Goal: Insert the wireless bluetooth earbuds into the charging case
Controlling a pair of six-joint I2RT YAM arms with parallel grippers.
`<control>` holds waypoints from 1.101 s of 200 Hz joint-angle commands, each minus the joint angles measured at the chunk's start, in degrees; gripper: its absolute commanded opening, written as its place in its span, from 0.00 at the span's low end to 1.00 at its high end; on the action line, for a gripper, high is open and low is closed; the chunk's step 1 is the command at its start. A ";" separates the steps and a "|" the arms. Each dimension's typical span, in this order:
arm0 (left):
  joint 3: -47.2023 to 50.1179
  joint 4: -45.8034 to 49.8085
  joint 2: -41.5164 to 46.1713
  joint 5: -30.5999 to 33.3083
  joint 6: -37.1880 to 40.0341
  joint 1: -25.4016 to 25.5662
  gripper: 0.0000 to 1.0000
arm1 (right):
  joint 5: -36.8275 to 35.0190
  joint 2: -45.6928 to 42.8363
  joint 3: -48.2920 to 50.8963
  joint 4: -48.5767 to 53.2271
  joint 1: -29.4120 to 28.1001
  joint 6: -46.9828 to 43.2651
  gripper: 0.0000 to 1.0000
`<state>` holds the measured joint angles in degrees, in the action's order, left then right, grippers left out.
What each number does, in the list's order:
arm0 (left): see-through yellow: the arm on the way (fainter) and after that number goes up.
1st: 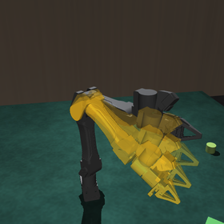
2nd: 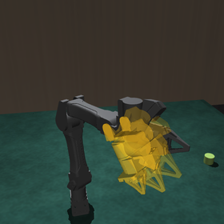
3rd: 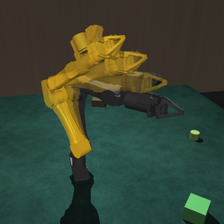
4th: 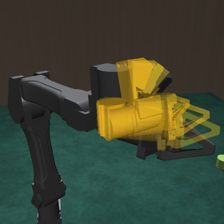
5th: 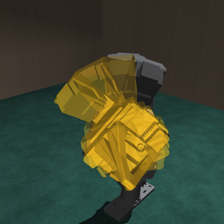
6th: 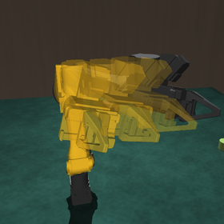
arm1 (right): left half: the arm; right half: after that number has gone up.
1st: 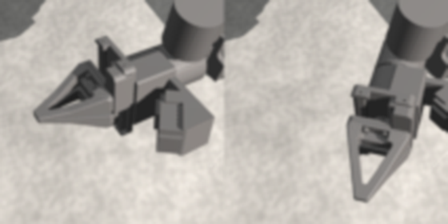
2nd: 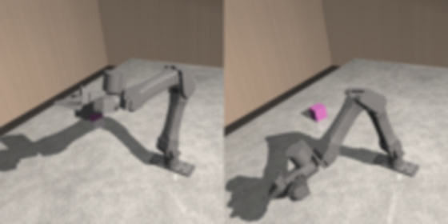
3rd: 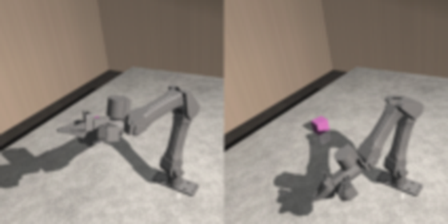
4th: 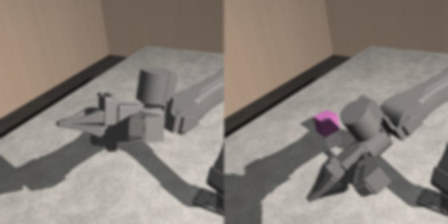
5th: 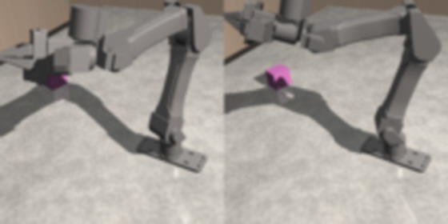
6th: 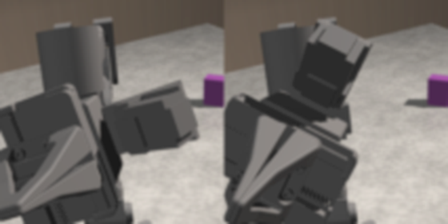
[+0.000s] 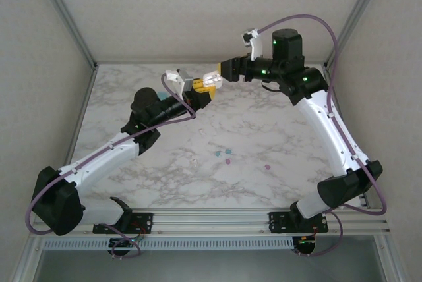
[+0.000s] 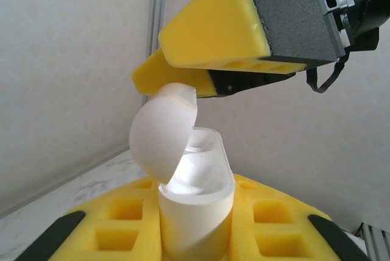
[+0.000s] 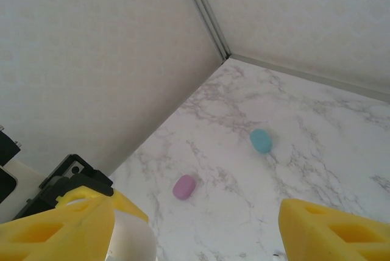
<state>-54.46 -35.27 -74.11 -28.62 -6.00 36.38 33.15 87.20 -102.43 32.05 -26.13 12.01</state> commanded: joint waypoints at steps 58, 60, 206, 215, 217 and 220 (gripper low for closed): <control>0.45 -0.50 1.51 1.33 0.11 0.18 0.11 | 11.09 -0.60 -0.60 1.60 0.06 -4.97 0.74; 0.44 -0.53 1.51 1.25 0.07 0.18 0.11 | 10.96 -0.51 -0.78 2.03 0.08 -5.15 0.74; 1.48 1.43 2.94 4.11 2.51 0.17 0.11 | 4.71 0.34 0.25 -1.11 1.17 -0.68 0.72; 2.00 2.68 3.50 5.59 3.59 0.18 0.11 | 3.82 -0.36 0.88 -2.87 1.85 1.13 0.72; 2.10 2.99 3.70 6.05 3.79 0.18 0.11 | 3.43 -0.63 1.13 -3.44 2.06 1.81 0.71; 2.30 3.35 3.90 6.81 4.07 0.18 0.11 | 2.75 -0.83 1.47 -4.09 2.22 2.52 0.71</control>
<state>-53.82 -34.02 -73.03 -26.44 -5.17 36.38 39.92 89.62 -102.63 35.22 -25.63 8.43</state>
